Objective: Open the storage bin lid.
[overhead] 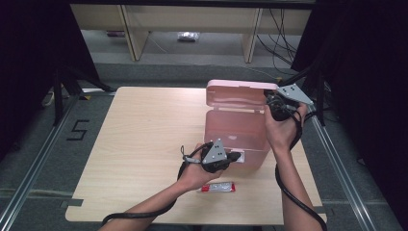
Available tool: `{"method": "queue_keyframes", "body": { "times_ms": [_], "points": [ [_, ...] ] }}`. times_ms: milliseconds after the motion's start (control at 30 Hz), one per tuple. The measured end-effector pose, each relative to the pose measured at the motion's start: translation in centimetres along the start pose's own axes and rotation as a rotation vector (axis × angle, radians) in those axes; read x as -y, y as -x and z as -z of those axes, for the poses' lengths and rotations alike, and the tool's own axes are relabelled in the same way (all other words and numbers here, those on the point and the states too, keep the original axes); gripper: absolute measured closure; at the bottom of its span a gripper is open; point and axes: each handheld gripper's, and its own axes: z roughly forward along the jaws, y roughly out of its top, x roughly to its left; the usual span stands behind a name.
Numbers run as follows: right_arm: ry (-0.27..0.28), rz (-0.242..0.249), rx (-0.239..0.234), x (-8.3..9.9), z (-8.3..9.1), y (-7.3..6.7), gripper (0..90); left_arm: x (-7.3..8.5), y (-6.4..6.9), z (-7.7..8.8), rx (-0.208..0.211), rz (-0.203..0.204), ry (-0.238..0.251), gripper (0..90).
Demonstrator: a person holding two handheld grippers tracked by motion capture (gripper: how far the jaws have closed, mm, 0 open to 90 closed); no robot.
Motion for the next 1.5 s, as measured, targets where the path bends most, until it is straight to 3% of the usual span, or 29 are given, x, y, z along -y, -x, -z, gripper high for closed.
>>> {"method": "queue_keyframes", "body": {
  "times_ms": [100,133,400,433,633,900,1000,1500],
  "points": [
    [-0.004,-0.011,0.004,-0.1,-0.1,-0.1,90.0,0.0,0.0,0.0,0.0,-0.001,0.0,89.3],
    [0.006,0.012,0.006,-0.1,-0.2,0.1,90.0,0.0,0.0,0.0,0.001,0.0,0.0,89.3],
    [-0.011,-0.014,0.004,-0.2,-0.7,0.1,90.0,0.0,0.0,0.0,0.001,0.0,-0.001,89.3],
    [-0.007,0.004,0.008,-0.2,-0.8,0.2,90.0,0.0,0.0,0.0,0.001,-0.001,-0.001,89.3],
    [-0.013,-0.012,0.009,-0.3,-1.1,0.2,90.0,0.0,0.0,0.0,0.003,0.0,-0.001,89.3],
    [-0.007,0.013,0.017,-0.4,-1.5,0.4,90.0,0.0,0.0,0.0,0.004,-0.001,-0.002,89.3],
    [-0.013,-0.009,0.021,-0.4,-1.5,0.3,90.0,-0.1,0.0,0.0,0.005,-0.002,-0.005,89.3],
    [-0.022,0.007,0.027,-0.7,-2.5,0.5,90.0,-0.1,-0.1,0.0,0.006,-0.001,-0.01,89.3]
  ]
}}
